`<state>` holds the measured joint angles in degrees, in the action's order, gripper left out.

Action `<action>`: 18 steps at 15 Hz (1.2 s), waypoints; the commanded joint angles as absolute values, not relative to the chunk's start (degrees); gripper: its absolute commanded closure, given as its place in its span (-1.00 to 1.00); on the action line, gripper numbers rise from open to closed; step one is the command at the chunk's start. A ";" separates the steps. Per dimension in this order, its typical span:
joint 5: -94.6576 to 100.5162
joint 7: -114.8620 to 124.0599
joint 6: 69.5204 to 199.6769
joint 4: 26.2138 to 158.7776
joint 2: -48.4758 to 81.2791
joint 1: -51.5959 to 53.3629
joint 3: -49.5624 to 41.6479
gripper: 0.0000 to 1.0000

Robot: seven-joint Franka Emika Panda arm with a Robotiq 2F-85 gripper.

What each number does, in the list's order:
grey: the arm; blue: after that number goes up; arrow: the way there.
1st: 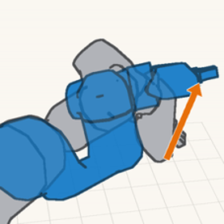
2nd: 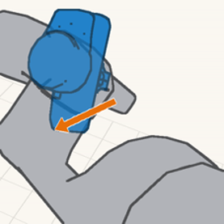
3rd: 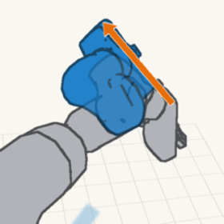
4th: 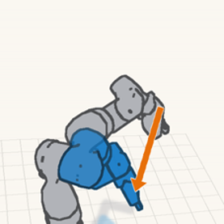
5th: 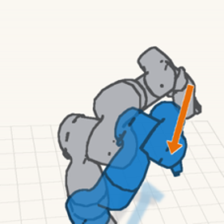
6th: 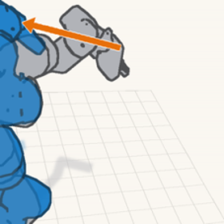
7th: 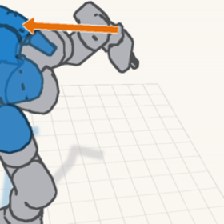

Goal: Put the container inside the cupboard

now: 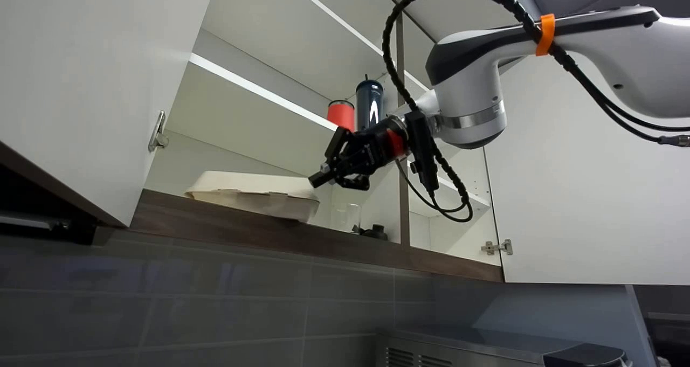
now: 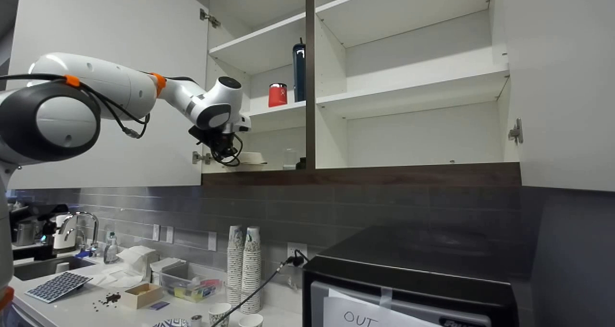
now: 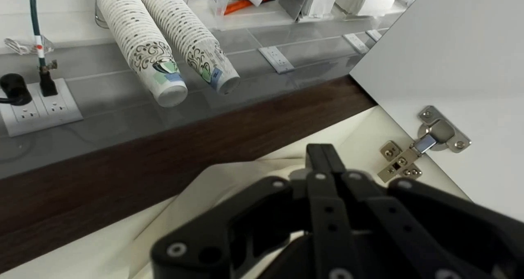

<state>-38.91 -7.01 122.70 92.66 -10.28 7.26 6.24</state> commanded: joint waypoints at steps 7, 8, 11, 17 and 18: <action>-41.16 -10.42 140.04 97.35 -10.38 9.91 6.63 1.00; -40.89 -10.51 141.24 97.49 -10.37 9.97 6.58 1.00; -39.52 -10.09 143.96 97.77 -9.98 9.82 6.55 1.00; -37.49 -9.02 147.81 97.37 -8.45 9.53 6.51 1.00; -37.41 -9.15 148.52 97.34 -8.28 9.52 6.44 1.00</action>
